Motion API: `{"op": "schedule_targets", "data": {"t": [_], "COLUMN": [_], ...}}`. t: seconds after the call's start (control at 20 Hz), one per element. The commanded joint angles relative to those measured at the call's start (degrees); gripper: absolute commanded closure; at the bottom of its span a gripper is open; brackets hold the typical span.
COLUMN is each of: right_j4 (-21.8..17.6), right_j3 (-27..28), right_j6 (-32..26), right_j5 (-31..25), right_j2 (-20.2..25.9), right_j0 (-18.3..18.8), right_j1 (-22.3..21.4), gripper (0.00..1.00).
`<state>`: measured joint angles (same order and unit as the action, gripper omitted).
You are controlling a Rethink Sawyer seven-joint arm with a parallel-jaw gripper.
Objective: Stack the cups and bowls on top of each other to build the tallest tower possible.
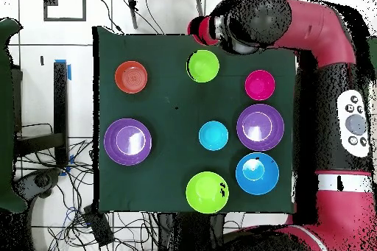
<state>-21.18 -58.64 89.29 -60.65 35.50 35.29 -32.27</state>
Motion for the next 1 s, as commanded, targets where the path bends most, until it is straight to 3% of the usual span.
{"op": "schedule_targets", "data": {"t": [0.05, 1.0], "right_j4": [-2.4, -3.8], "right_j3": [-7.8, -6.8], "right_j6": [-10.7, -12.5], "right_j5": [2.7, 2.5], "right_j2": [0.8, 0.7], "right_j0": [0.5, 0.3], "right_j1": [1.9, 3.7], "gripper": [1.0, 1.0]}}
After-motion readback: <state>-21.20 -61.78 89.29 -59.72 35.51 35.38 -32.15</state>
